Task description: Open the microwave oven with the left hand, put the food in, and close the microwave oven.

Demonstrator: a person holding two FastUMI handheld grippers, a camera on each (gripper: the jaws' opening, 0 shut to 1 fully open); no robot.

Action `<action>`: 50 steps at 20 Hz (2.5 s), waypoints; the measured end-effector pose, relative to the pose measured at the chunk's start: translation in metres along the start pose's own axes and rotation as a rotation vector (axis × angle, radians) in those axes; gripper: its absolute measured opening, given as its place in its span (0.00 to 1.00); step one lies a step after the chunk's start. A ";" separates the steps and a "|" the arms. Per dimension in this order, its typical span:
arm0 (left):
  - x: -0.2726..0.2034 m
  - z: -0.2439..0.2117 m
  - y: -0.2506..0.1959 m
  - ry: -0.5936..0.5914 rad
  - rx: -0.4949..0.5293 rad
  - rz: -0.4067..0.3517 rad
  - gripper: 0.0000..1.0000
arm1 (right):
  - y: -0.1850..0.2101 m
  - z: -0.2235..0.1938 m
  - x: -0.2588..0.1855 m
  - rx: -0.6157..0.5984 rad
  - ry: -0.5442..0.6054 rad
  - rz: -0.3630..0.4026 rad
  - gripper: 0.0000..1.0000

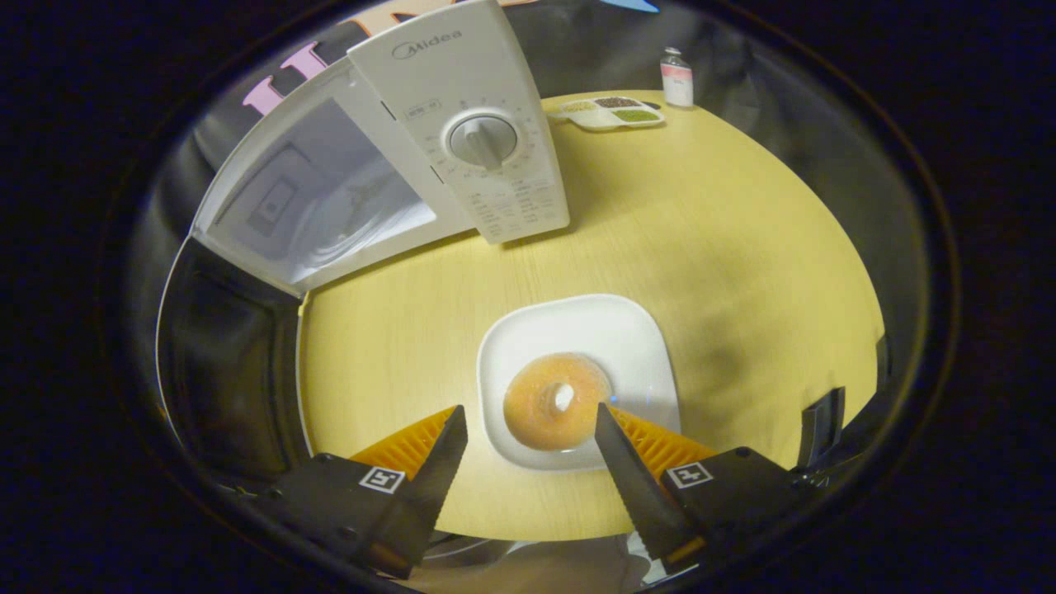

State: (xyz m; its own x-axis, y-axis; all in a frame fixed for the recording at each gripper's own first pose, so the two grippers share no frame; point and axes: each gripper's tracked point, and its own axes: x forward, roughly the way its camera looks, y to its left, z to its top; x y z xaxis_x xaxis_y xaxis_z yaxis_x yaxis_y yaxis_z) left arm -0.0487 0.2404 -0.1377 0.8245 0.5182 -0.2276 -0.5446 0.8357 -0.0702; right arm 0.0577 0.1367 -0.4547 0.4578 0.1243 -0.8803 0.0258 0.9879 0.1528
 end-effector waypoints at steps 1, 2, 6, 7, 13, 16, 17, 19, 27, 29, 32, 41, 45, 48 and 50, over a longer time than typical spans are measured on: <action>0.006 0.003 -0.004 -0.005 0.002 -0.013 0.96 | -0.001 0.001 0.004 0.000 -0.004 -0.031 0.98; 0.012 0.006 -0.009 -0.010 0.007 -0.028 0.96 | -0.003 0.002 0.005 -0.002 -0.009 -0.062 0.98; 0.032 0.018 -0.021 -0.038 0.025 -0.078 0.96 | -0.007 0.003 0.010 0.019 -0.030 -0.136 0.98; 0.034 0.021 -0.024 -0.048 0.018 -0.089 0.96 | -0.009 0.001 0.011 0.024 -0.027 -0.150 0.98; 0.040 0.013 -0.041 -0.034 -0.021 -0.155 0.96 | -0.016 -0.004 0.019 0.010 -0.022 -0.210 0.98; 0.041 0.005 -0.043 -0.017 -0.035 -0.178 0.96 | -0.019 -0.006 0.021 0.012 -0.033 -0.244 0.92; 0.042 0.002 -0.043 -0.011 -0.035 -0.184 0.97 | -0.021 -0.005 0.022 0.017 -0.043 -0.252 0.99; 0.043 -0.002 -0.037 -0.008 -0.020 -0.176 0.97 | -0.020 -0.006 0.022 0.027 -0.053 -0.255 0.92; 0.041 -0.012 -0.023 0.006 -0.008 -0.179 0.96 | -0.010 -0.001 0.012 0.028 -0.092 -0.240 0.70; 0.040 -0.014 -0.017 0.008 -0.012 -0.175 0.97 | 0.001 0.002 0.005 0.045 -0.117 -0.205 0.71; 0.040 -0.020 -0.008 0.027 -0.026 -0.159 0.96 | 0.024 0.009 -0.007 0.073 -0.169 -0.136 0.71; 0.043 -0.036 0.027 0.078 -0.052 -0.118 0.96 | 0.136 0.019 -0.021 0.164 -0.264 0.190 0.76; 0.040 -0.042 0.031 0.089 -0.064 -0.115 0.96 | 0.191 0.036 -0.020 0.249 -0.280 0.339 0.76; 0.037 -0.042 0.031 0.089 -0.057 -0.124 0.96 | 0.217 0.063 -0.015 0.294 -0.325 0.397 0.75; 0.036 -0.045 0.030 0.100 -0.056 -0.131 0.96 | 0.229 0.080 -0.007 0.353 -0.349 0.417 0.75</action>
State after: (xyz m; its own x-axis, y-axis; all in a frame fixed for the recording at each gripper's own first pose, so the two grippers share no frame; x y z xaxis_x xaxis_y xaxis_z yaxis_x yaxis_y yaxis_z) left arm -0.0423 0.2755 -0.1921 0.8709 0.3827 -0.3082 -0.4438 0.8820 -0.1588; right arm 0.1317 0.3547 -0.3775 0.7532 0.3949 -0.5261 0.0467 0.7656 0.6416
